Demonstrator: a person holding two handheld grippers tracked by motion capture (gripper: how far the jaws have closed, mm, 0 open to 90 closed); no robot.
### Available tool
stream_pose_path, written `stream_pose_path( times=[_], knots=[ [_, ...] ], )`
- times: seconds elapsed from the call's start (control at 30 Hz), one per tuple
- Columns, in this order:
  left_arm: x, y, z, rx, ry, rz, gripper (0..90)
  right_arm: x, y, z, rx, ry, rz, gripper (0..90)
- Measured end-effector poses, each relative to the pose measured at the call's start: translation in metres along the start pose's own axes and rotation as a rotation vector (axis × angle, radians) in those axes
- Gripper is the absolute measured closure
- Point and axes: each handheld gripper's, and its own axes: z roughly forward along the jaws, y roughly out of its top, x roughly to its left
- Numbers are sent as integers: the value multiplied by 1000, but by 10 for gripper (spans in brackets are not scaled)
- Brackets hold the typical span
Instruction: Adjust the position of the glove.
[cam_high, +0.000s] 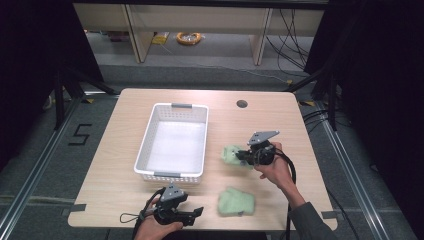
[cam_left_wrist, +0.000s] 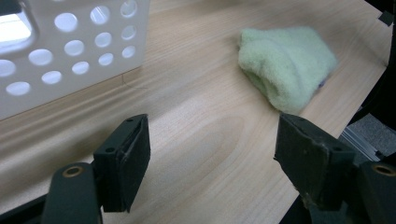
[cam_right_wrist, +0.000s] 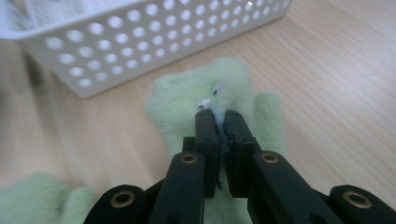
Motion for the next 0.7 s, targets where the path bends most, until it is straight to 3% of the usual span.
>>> stream_pose_path(
  times=[0.13,0.23,0.7],
  knots=[
    [0,0,0,-12,0,0,260,13,-3,-14,-10,45,-7,864],
    [1,0,1,-7,-7,0,260,23,-5,-21,-23,48,-47,864],
    [-1,-1,1,-14,-1,2,260,67,-21,-36,-37,176,-112,862]
  ],
)
